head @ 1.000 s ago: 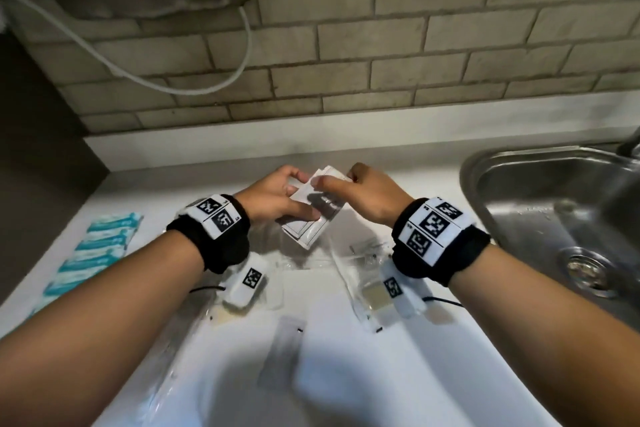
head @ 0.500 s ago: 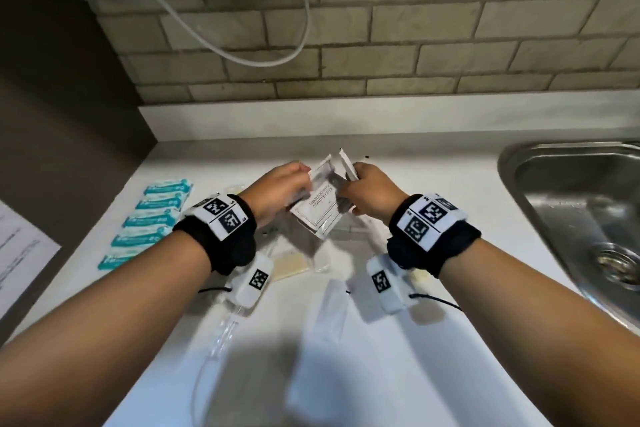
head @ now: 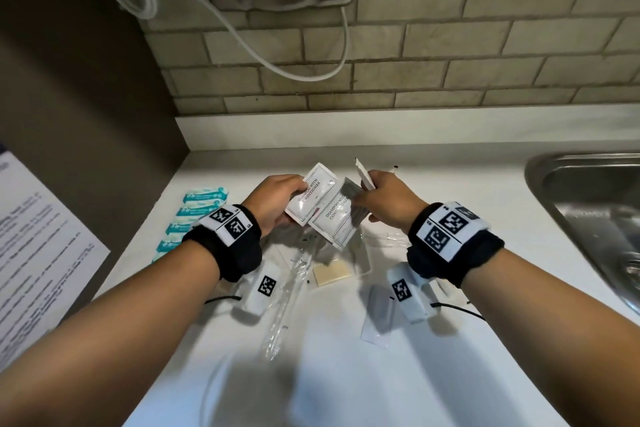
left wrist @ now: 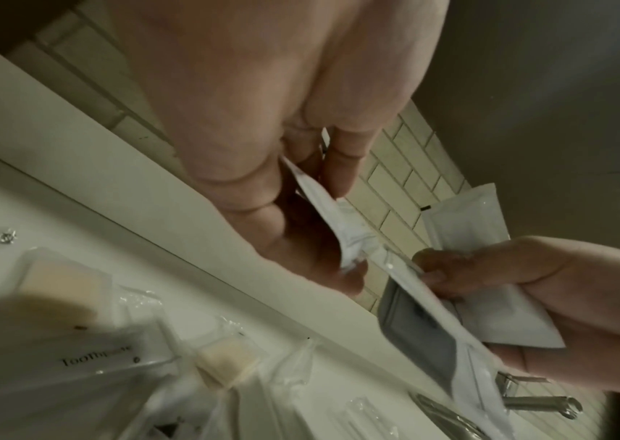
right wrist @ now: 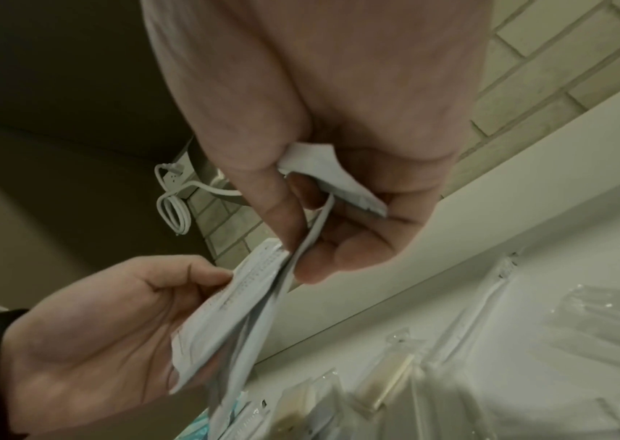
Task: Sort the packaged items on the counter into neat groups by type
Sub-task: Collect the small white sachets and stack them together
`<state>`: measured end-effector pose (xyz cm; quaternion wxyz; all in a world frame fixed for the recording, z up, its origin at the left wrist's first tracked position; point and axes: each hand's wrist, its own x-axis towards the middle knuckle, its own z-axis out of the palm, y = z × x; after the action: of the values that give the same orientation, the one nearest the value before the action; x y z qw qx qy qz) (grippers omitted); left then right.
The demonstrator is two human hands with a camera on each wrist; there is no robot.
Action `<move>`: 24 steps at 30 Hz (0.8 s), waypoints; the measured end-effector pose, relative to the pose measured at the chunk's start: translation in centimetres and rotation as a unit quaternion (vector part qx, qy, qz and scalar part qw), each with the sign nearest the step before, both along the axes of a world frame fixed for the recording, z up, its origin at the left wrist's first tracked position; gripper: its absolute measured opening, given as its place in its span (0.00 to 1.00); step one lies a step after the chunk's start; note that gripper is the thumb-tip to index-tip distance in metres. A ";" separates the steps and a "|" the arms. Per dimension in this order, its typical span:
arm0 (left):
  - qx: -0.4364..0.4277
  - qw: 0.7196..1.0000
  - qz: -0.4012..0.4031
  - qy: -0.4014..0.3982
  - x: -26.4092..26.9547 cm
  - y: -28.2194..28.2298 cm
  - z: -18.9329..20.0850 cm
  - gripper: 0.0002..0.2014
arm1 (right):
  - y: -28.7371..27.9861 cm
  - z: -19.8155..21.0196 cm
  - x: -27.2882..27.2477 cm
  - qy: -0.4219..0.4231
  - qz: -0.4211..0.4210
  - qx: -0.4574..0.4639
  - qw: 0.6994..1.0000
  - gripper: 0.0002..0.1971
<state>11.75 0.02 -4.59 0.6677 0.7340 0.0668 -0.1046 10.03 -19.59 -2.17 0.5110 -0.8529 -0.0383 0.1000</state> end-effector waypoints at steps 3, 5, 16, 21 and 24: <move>0.030 1.000 -0.011 0.001 -0.3 0.2 0.0 0.09 | 0.8 0.1 -0.3 0.003 0.018 0.015 1.000 0.09; 0.002 0.998 -0.055 0.040 -1.1 -0.3 0.2 0.13 | 1.4 0.2 -0.6 -0.010 0.016 0.029 0.999 0.08; -0.005 0.979 -0.199 0.047 -3.8 -1.2 -1.6 0.16 | 0.5 -1.5 -3.5 -0.082 -0.014 -0.115 0.990 0.12; 0.039 0.982 -0.180 0.044 -4.2 -0.6 -2.2 0.13 | -0.2 -2.0 -6.1 -0.061 0.042 -0.158 0.985 0.23; 0.025 0.982 -0.179 0.058 -4.7 -0.3 -2.3 0.13 | -0.3 -1.9 -7.0 -0.054 0.068 -0.134 0.987 0.24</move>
<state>7.08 -0.26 -6.87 0.6148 0.7431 -0.0241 -0.2633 3.07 -19.91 -4.08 0.3815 -0.9131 -0.1097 0.0926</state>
